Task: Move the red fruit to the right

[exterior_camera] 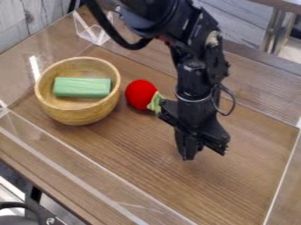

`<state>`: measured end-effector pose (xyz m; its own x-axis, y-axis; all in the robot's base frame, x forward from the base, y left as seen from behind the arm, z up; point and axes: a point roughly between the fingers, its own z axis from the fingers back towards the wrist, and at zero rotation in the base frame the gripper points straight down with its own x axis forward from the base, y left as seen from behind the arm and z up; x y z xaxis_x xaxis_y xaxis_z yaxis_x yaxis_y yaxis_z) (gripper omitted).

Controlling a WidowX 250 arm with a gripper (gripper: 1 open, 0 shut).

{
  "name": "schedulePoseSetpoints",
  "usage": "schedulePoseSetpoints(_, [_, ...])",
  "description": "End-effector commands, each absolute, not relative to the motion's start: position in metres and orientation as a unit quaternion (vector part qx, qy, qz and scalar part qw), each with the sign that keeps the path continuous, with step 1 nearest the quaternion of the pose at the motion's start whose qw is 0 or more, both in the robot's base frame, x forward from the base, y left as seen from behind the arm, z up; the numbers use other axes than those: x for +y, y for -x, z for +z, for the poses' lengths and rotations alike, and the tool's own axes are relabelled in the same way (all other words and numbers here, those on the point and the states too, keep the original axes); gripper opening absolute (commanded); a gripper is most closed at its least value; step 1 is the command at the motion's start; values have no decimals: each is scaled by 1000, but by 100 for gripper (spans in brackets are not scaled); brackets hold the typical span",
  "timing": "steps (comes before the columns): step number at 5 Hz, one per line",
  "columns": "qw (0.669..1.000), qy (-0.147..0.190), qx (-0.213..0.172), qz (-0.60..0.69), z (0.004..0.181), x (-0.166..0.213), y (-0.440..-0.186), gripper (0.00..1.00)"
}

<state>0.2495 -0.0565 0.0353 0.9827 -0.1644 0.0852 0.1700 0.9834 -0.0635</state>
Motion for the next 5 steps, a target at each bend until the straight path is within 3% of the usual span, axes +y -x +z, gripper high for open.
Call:
schedulePoseSetpoints(1, [992, 41, -73, -94, 53, -61, -254, 0])
schedulePoseSetpoints(3, [996, 38, -82, -19, 43, -44, -260, 0])
schedulePoseSetpoints(5, [995, 36, -89, 34, 50, -77, -260, 0])
